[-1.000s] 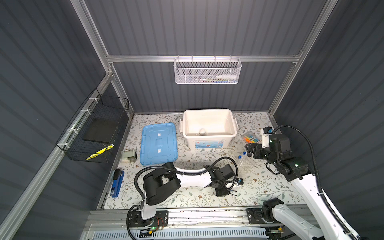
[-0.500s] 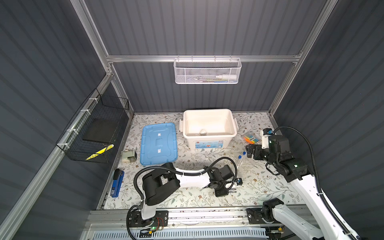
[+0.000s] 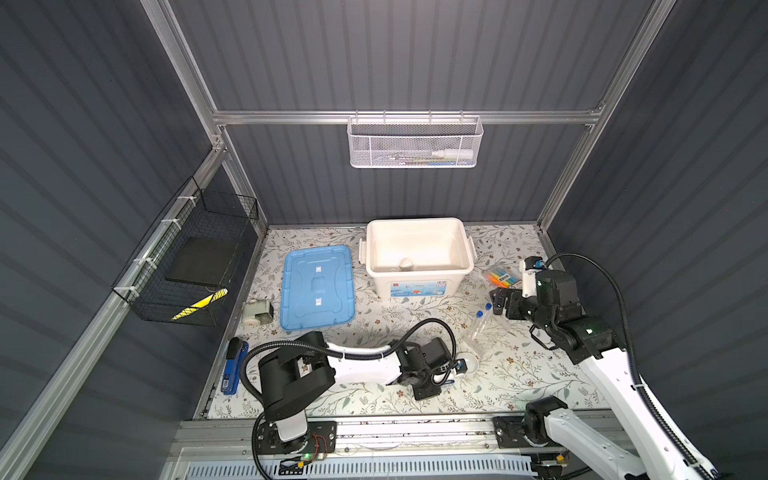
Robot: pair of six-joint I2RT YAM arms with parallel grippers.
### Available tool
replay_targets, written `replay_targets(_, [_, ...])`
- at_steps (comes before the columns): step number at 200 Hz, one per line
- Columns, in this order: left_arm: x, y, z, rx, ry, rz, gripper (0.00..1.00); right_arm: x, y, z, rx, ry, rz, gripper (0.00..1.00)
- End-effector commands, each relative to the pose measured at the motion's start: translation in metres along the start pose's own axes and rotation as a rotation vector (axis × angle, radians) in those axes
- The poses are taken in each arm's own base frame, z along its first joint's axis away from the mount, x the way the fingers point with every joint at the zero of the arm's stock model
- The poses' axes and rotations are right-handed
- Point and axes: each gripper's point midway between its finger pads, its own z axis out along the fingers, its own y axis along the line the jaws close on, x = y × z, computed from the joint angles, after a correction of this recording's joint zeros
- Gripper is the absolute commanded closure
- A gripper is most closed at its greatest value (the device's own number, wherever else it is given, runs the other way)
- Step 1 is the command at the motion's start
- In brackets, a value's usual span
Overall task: Organize the chemistry lab equipment
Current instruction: 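Lower the left gripper onto the blue tweezers and close on them, then lift the blue tweezers and carry them over the white bin with the left gripper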
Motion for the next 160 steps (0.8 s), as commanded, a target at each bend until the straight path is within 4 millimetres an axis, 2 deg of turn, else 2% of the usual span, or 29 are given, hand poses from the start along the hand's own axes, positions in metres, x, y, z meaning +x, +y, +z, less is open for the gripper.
replay_targets(1, [0.032,0.009,-0.001,-0.067,0.112,-0.059,0.87,0.001,0.002,0.004,-0.015,0.010,0.003,0.01])
replay_targets(40, [0.017,0.027,-0.018,-0.120,0.061,-0.111,0.87,-0.006,0.010,0.007,-0.050,0.013,-0.009,0.01])
replay_targets(89, [-0.006,0.051,-0.055,-0.188,-0.014,-0.157,0.87,-0.021,0.018,0.019,-0.066,0.015,-0.031,0.01])
replay_targets(124, [-0.026,0.070,-0.089,-0.250,-0.069,-0.181,0.87,-0.035,0.027,0.031,-0.088,0.019,-0.043,0.01])
replay_targets(143, [-0.036,0.088,-0.112,-0.282,-0.115,-0.223,0.87,-0.044,0.031,0.035,-0.098,0.019,-0.050,0.01])
replay_targets(148, [-0.038,0.093,-0.118,-0.290,-0.128,-0.233,0.87,-0.042,0.031,0.044,-0.095,0.043,-0.052,0.01])
replay_targets(160, [-0.045,0.106,-0.133,-0.314,-0.155,-0.247,0.86,-0.047,0.034,0.047,-0.102,0.049,-0.054,0.01])
